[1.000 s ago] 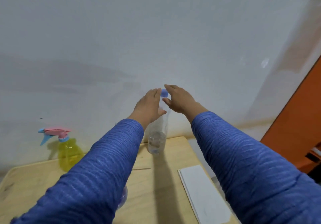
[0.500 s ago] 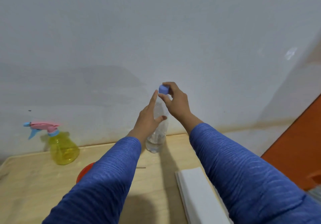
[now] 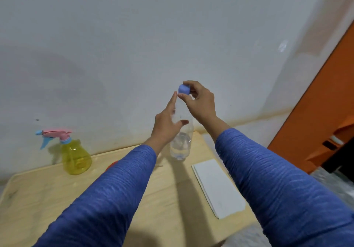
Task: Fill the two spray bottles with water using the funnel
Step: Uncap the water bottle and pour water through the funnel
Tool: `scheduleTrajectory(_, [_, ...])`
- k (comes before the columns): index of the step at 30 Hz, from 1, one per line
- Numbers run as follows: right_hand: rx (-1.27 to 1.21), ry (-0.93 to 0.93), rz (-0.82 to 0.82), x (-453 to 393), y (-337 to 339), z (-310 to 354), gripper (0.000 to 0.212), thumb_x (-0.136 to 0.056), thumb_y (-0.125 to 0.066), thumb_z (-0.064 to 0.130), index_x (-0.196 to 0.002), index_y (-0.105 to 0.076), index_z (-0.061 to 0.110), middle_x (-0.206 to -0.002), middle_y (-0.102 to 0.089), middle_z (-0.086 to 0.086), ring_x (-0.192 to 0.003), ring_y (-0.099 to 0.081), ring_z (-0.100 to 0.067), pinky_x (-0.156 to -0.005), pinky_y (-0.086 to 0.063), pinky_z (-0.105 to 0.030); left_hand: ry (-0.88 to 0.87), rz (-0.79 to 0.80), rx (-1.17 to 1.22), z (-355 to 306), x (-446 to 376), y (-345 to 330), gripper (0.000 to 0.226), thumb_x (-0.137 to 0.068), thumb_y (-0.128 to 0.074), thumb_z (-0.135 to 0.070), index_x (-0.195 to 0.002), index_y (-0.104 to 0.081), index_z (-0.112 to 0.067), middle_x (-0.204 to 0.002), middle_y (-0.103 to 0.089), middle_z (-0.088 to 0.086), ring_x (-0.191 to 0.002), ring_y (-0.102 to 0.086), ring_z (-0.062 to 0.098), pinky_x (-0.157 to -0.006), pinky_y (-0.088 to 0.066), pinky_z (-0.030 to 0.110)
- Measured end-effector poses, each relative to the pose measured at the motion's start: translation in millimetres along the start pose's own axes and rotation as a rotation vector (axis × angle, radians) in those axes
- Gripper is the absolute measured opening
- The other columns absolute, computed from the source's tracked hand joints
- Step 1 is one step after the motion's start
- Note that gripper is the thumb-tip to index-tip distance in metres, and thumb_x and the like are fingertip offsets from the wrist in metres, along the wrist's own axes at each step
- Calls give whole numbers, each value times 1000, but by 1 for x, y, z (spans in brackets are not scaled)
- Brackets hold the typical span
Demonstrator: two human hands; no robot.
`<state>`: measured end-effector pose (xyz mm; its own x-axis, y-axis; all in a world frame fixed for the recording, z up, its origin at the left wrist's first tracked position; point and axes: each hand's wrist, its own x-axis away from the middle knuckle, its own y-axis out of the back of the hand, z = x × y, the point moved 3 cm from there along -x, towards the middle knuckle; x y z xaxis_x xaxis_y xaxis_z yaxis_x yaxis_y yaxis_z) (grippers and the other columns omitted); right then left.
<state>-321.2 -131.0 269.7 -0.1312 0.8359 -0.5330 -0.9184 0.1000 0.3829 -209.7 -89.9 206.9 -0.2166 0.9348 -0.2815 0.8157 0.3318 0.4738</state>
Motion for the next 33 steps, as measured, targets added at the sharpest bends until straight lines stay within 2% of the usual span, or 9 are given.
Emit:
scheduleTrajectory(6, [48, -48, -78, 53, 18, 23, 31, -79, -73, 21, -109, -65, 18, -97, -67, 9, -89, -61, -6, -82, -46, -11, -33, 77, 58, -9, 49, 5, 97, -75, -77, -25, -146, -15, -43, -132, -55, 8, -124, -51, 18, -101, -35, 23])
scheduleTrajectory(11, [57, -114, -111, 92, 22, 25, 32, -77, -74, 23, -108, -66, 19, -99, -69, 7, -90, -63, -9, -85, -49, -19, -57, 141, 50, -4, 83, 7, 96, -75, -77, -21, -147, -16, -40, -136, -53, 7, -124, -50, 16, -97, -34, 18])
scheduleTrajectory(19, [-101, -231, -115, 108, 21, 16, 43, -71, -81, 29, -109, -62, 22, -98, -68, 10, -95, -64, -5, -86, -51, -20, -34, 180, 118, 7, 98, 5, 93, -76, -76, -19, -146, -18, -41, -138, -50, 5, -127, -47, 13, -98, -32, 17])
scheduleTrajectory(22, [-136, -252, -107, 103, 22, 12, 36, -70, -81, 28, -99, -62, 20, -93, -67, 12, -90, -63, -2, -82, -52, -23, -37, 161, 181, 3, 94, 3, 85, -75, -77, -27, -143, -28, -40, -138, -50, -3, -128, -46, 9, -101, -36, 20])
scheduleTrajectory(25, [-163, -283, -94, 97, 23, 6, 33, -70, -81, 31, -96, -62, 19, -95, -67, 10, -94, -62, -3, -82, -51, -24, -7, 102, 257, 1, 87, -3, 73, -75, -77, -30, -137, -39, -38, -132, -51, -13, -124, -49, 7, -102, -40, 25])
scheduleTrajectory(29, [-180, -269, 29, 85, 30, -1, 26, -75, -77, 27, -97, -65, 20, -100, -66, 13, -100, -59, -5, -87, -45, -26, -4, 102, 315, 4, 85, -7, 69, -76, -76, -27, -132, -40, -46, -127, -52, -17, -120, -51, 2, -101, -40, 21])
scheduleTrajectory(31, [-224, -250, 191, 80, 34, -6, 22, -81, -73, 21, -101, -66, 22, -105, -67, 12, -102, -60, -8, -95, -46, -34, -14, 114, 326, 6, 84, -6, 68, -76, -77, -28, -126, -39, -53, -126, -52, -19, -120, -51, 0, -101, -40, 20])
scheduleTrajectory(33, [-272, -247, 367, 74, 40, -10, 24, -86, -66, 16, -110, -65, 23, -114, -66, 7, -111, -59, -9, -103, -43, -37, -12, 132, 332, 8, 82, -6, 69, -75, -77, -30, -122, -37, -59, -126, -52, -20, -121, -51, 0, -104, -40, 25])
